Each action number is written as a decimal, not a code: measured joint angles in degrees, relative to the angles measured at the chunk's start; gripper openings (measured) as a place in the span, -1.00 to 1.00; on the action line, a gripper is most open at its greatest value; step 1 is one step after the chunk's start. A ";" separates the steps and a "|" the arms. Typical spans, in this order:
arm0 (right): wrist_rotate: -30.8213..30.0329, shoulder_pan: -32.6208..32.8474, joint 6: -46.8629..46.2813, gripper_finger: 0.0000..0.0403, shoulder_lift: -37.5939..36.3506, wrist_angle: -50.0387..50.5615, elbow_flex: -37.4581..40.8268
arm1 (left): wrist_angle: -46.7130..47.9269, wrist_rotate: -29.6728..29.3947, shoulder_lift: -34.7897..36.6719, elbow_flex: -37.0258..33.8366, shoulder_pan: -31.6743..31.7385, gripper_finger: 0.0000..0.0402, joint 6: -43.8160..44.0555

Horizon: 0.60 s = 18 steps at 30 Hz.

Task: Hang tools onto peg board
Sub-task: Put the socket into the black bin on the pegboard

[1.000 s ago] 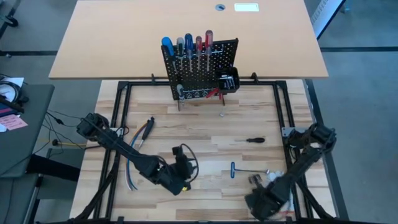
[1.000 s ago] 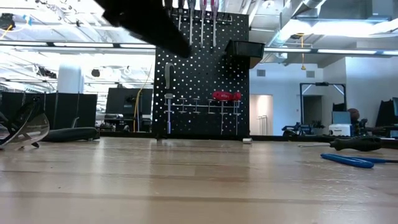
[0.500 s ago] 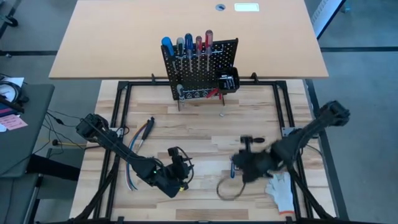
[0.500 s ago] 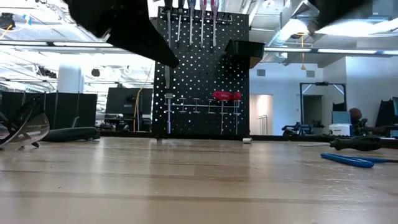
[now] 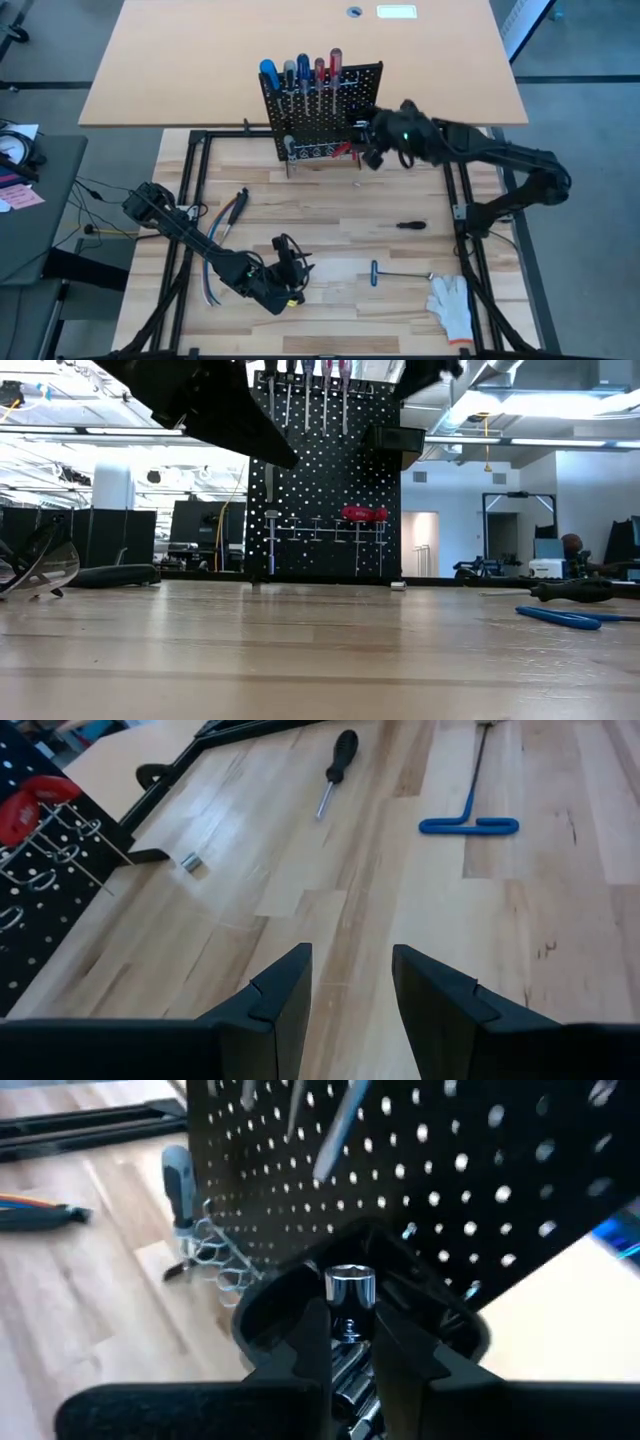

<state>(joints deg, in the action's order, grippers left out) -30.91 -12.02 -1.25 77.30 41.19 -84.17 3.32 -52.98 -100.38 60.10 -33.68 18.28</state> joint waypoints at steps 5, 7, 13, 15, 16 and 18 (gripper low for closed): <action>7.18 -5.85 -0.86 -0.66 -0.02 -0.24 0.12 | 0.10 0.14 0.00 0.00 -0.54 -0.32 0.44; 7.14 -6.43 -0.84 -0.60 -0.02 -0.50 0.12 | 0.10 0.14 0.00 0.00 -0.77 -0.32 0.79; 7.14 -7.02 -0.26 -0.35 -0.02 -0.90 0.12 | 0.12 0.14 0.00 0.00 -0.80 -0.32 1.38; 7.12 -6.42 0.48 -0.29 -0.02 -0.97 0.12 | 0.16 0.14 0.00 0.00 -0.80 -0.32 1.67; 7.11 -6.21 0.92 -0.26 -0.03 -1.14 0.12 | 0.16 0.13 0.00 0.00 -0.80 -0.32 1.90; 7.03 -5.72 1.64 -0.23 -0.34 -1.08 0.12 | 0.14 0.14 0.00 0.00 -0.80 -0.32 1.99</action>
<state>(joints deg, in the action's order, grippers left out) -23.88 -17.74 0.39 76.96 40.11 -84.05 3.46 -52.84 -100.38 60.10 -34.48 20.27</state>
